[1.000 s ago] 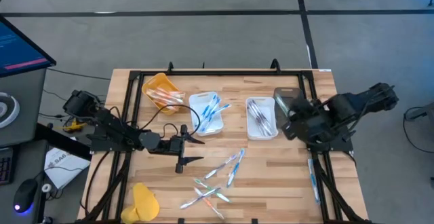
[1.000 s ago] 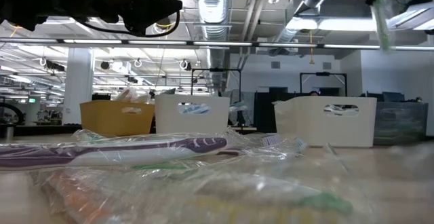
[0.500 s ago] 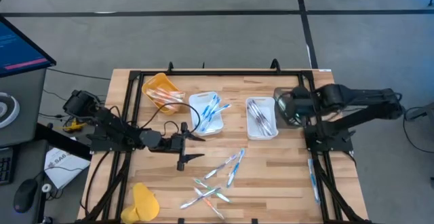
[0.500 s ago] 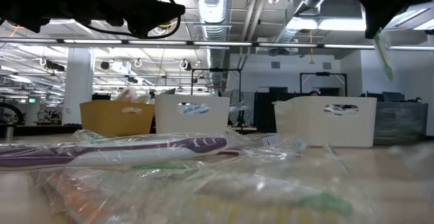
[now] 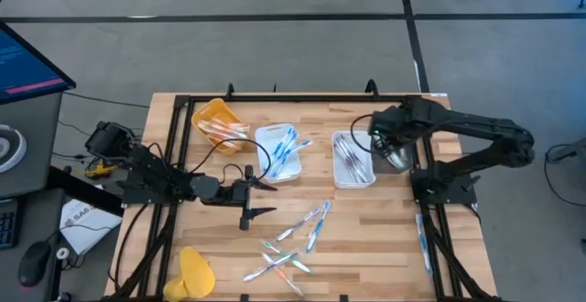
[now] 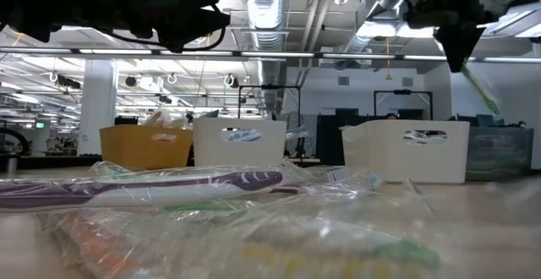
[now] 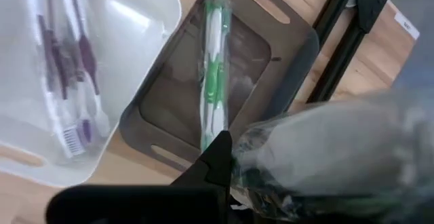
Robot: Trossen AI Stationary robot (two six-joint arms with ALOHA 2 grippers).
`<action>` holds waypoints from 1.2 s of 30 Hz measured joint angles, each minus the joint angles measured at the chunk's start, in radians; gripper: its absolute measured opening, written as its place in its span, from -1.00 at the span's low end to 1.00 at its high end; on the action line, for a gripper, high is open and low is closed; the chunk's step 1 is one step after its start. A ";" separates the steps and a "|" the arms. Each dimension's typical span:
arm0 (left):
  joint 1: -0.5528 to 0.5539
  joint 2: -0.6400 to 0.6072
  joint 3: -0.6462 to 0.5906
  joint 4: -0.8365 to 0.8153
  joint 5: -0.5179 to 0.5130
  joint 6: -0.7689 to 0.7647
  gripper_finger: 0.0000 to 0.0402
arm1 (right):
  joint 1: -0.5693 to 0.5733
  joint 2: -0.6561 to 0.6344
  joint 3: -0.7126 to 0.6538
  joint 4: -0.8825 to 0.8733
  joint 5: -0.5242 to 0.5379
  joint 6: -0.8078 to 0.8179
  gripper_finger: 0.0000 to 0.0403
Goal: Pick & Place Toothbrushes
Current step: Put the top green toothbrush into the black bin
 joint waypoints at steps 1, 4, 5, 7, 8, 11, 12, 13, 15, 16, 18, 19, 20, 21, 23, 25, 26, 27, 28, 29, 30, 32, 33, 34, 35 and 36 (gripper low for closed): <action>0.000 0.000 0.000 -0.001 0.000 0.000 0.24 | -0.011 0.013 0.000 0.001 0.000 -0.008 -0.90; 0.000 0.000 0.000 -0.009 0.000 0.000 0.24 | -0.031 0.048 0.000 0.004 -0.006 -0.055 -0.90; 0.000 0.000 0.000 -0.008 0.000 0.000 0.24 | -0.032 0.060 0.000 0.007 -0.013 -0.072 -0.90; 0.000 0.000 0.000 -0.009 0.000 0.000 0.24 | -0.032 0.080 0.000 0.012 -0.026 -0.084 -0.90; 0.000 0.000 0.000 -0.012 0.000 0.000 0.24 | -0.032 0.090 0.000 0.014 -0.026 -0.086 -0.90; 0.000 0.000 0.000 -0.015 0.000 0.000 0.24 | -0.043 0.100 -0.017 0.053 -0.029 -0.124 -0.90; 0.000 0.000 0.000 -0.015 0.000 -0.001 0.24 | -0.047 0.099 -0.030 0.078 -0.036 -0.139 -0.90; 0.000 0.000 0.000 -0.015 0.000 -0.001 0.24 | -0.054 0.097 -0.047 0.109 -0.051 -0.155 -0.90; 0.000 0.000 0.000 -0.015 0.000 -0.016 0.24 | -0.074 0.092 -0.089 0.150 -0.079 -0.179 -0.90; 0.000 0.000 0.000 -0.015 0.000 -0.021 0.24 | -0.085 0.090 -0.105 0.147 -0.084 -0.181 -0.90; 0.000 0.000 0.000 -0.015 0.000 -0.022 0.24 | -0.110 0.088 -0.135 0.145 -0.087 -0.182 -0.90; 0.000 0.000 0.000 -0.015 0.000 -0.022 0.24 | -0.121 0.089 -0.150 0.146 -0.094 -0.186 -0.90; 0.000 0.000 0.000 -0.015 0.000 -0.022 0.24 | -0.131 0.090 -0.162 0.145 -0.102 -0.191 -0.90; 0.000 0.000 0.000 -0.015 0.000 -0.023 0.24 | -0.140 0.090 -0.170 0.145 -0.104 -0.194 -0.90; 0.000 0.000 0.000 -0.015 0.000 -0.022 0.24 | -0.154 0.089 -0.185 0.154 -0.116 -0.205 -0.90; 0.000 0.000 0.000 -0.015 0.000 -0.022 0.24 | -0.171 0.089 -0.201 0.167 -0.135 -0.211 -0.90; 0.000 0.000 0.000 -0.015 0.000 -0.022 0.24 | -0.180 0.089 -0.209 0.174 -0.135 -0.215 -0.90; 0.000 0.000 0.000 -0.015 0.000 -0.022 0.24 | -0.187 0.089 -0.219 0.183 -0.138 -0.219 -0.90; 0.000 0.000 0.000 -0.015 0.000 -0.022 0.24 | -0.192 0.089 -0.228 0.191 -0.145 -0.224 -0.90; 0.000 0.000 0.000 -0.015 0.000 -0.022 0.24 | -0.198 0.089 -0.235 0.198 -0.154 -0.231 -0.90; 0.000 0.000 0.000 -0.015 0.000 -0.023 0.24 | -0.203 0.089 -0.239 0.205 -0.156 -0.234 -0.89; 0.000 0.000 0.000 -0.015 0.000 -0.022 0.24 | -0.209 0.094 -0.243 0.225 -0.159 -0.234 -0.87; 0.000 0.000 0.000 -0.015 0.000 -0.022 0.24 | -0.210 0.096 -0.246 0.235 -0.159 -0.234 -0.86; 0.000 0.000 0.000 -0.015 0.000 -0.023 0.24 | -0.210 0.097 -0.251 0.245 -0.158 -0.234 -0.84; 0.000 0.000 0.000 -0.015 0.000 -0.022 0.24 | -0.210 0.097 -0.253 0.253 -0.158 -0.234 -0.82; 0.000 0.000 0.000 -0.015 0.000 -0.023 0.24 | -0.209 0.097 -0.253 0.262 -0.158 -0.234 -0.80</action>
